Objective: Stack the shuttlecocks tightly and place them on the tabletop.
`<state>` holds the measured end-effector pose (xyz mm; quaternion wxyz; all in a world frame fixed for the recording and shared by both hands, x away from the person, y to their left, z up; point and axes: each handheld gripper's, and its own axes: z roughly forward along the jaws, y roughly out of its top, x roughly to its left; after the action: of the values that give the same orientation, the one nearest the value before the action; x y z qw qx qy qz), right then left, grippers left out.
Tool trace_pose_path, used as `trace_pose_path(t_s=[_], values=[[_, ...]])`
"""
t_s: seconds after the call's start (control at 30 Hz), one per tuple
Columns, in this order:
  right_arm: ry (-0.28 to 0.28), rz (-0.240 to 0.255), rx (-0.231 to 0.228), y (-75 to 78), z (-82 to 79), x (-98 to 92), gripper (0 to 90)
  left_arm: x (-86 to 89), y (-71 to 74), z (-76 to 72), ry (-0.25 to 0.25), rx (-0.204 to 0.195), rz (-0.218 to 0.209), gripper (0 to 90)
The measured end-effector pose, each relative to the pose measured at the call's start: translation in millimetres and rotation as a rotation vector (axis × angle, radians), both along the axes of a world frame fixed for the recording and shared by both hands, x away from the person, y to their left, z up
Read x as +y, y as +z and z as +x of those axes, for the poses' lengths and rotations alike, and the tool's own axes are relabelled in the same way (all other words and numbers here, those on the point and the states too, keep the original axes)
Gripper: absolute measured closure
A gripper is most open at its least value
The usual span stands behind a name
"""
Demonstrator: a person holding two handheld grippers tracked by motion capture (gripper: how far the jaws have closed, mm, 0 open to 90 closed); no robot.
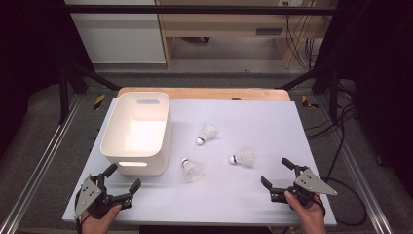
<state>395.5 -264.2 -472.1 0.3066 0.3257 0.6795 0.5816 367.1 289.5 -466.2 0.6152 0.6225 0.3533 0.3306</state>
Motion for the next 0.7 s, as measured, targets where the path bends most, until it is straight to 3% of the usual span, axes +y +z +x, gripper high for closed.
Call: trace_pose_path(t_s=[0.47, 0.7], values=[[-0.020, -0.024, 0.001, -0.8, -1.8, 9.1, 3.8, 2.5, 0.5, -2.1, 0.015, -0.005, 0.001, 2.0], [-0.040, -0.029, -0.009, 1.8, -3.0, 12.3, 5.4, -9.8, 3.2, -7.8, -0.021, 0.019, 0.055, 2.2]])
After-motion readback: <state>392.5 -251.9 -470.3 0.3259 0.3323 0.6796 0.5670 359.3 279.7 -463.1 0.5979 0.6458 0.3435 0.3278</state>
